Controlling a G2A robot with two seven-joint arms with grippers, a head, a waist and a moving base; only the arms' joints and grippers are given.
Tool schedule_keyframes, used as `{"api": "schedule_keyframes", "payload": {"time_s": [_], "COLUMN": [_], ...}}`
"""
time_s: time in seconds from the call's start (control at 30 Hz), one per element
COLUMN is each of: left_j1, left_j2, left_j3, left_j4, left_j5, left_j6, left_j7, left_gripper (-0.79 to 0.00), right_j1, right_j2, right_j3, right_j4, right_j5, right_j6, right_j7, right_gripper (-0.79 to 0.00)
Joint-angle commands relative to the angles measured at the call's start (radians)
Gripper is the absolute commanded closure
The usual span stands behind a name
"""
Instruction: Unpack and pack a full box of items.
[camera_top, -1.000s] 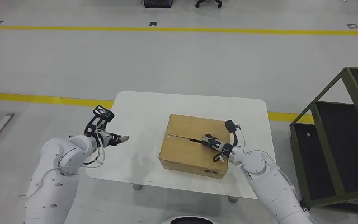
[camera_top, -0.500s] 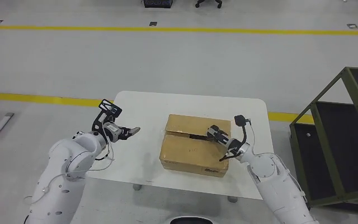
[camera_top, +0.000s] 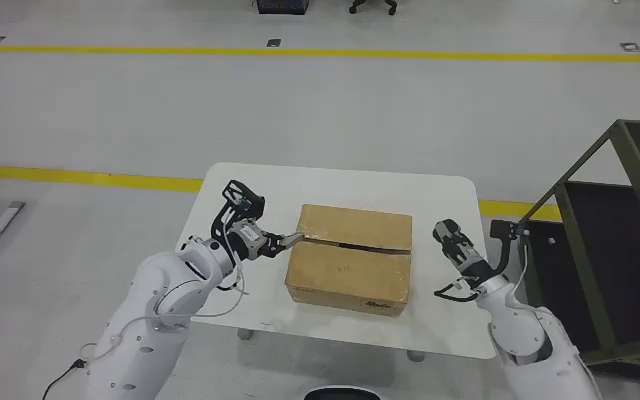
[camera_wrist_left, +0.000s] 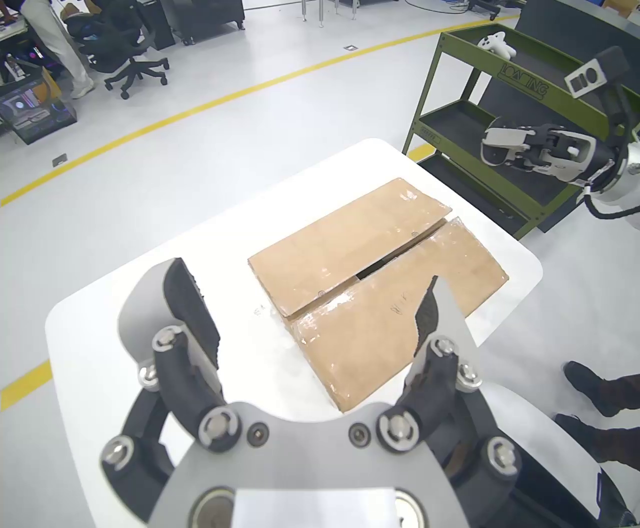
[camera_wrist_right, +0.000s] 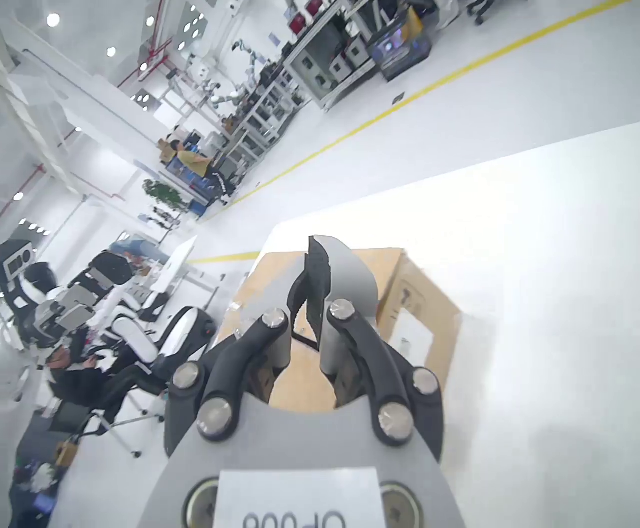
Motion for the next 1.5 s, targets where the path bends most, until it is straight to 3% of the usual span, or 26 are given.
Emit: {"api": "schedule_keyframes", "payload": {"time_s": [0.0, 0.17, 0.33, 0.5, 0.67, 1.2, 1.47], "left_j1": [0.0, 0.0, 0.015, -0.023, -0.115, -0.112, -0.292], "left_j2": [0.0, 0.0, -0.003, -0.013, -0.038, -0.042, -0.095], "left_j3": [0.0, 0.0, 0.026, 0.124, 0.264, 0.288, 0.49], "left_j4": [0.0, 0.0, 0.023, 0.045, 0.105, 0.118, 0.29], "left_j5": [0.0, 0.0, -0.05, -0.009, 0.073, 0.115, 0.322], "left_j6": [0.0, 0.0, -0.005, -0.023, -0.037, -0.024, -0.031], "left_j7": [0.0, 0.0, -0.011, -0.011, 0.043, 0.062, 0.124], "left_gripper": [-0.785, -0.785, -0.785, -0.785, -0.785, -0.785, -0.785], "right_j1": [-0.056, -0.123, -0.121, -0.09, -0.078, -0.081, -0.082], "right_j2": [-0.001, -0.008, -0.018, -0.026, -0.031, -0.031, -0.035], "right_j3": [0.02, 0.003, -0.054, -0.097, -0.101, -0.103, -0.136], "right_j4": [-0.026, -0.043, 0.012, 0.08, 0.1, 0.094, 0.092], "right_j5": [-0.041, -0.142, -0.209, -0.238, -0.231, -0.261, -0.448], "right_j6": [0.029, 0.129, 0.172, 0.187, 0.188, 0.173, 0.189], "right_j7": [-0.074, -0.169, -0.209, -0.23, -0.238, -0.231, -0.355], "right_gripper": [0.0, 0.0, 0.0, 0.0, 0.0, 0.0, 0.0]}}
